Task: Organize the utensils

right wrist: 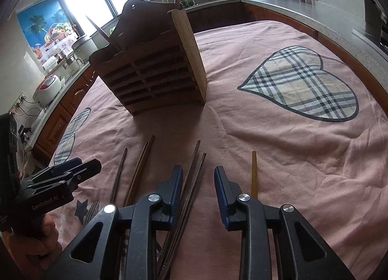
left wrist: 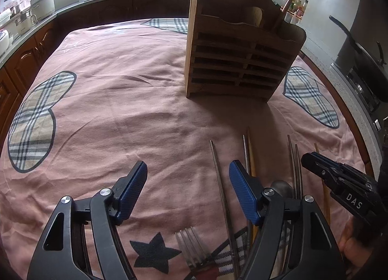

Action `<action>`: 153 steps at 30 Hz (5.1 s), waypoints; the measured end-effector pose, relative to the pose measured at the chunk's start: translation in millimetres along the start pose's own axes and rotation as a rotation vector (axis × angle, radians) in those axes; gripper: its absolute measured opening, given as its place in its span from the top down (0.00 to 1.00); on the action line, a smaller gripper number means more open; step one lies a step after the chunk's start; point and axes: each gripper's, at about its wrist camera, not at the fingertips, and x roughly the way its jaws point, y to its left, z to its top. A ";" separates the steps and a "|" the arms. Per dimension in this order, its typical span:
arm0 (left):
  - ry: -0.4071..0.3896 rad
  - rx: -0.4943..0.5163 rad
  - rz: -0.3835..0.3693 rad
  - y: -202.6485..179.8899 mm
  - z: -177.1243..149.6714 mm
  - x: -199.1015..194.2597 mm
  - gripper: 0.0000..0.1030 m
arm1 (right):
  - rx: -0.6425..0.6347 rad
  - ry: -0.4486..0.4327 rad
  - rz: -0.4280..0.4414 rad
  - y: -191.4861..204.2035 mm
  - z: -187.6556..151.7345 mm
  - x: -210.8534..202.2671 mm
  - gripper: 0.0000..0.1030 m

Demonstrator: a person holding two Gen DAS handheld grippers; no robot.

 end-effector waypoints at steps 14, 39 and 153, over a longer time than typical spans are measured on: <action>0.068 0.090 0.019 -22.4 8.7 36.4 0.58 | -0.011 0.067 -0.004 -1.7 9.2 27.2 0.90; -0.013 -0.013 -0.132 1.1 12.3 -26.8 0.96 | 0.012 -0.019 0.091 5.9 20.3 -19.9 0.94; -0.652 -0.163 -0.120 30.9 157.1 -54.9 0.97 | -0.043 -0.543 0.073 18.4 181.2 -49.1 0.96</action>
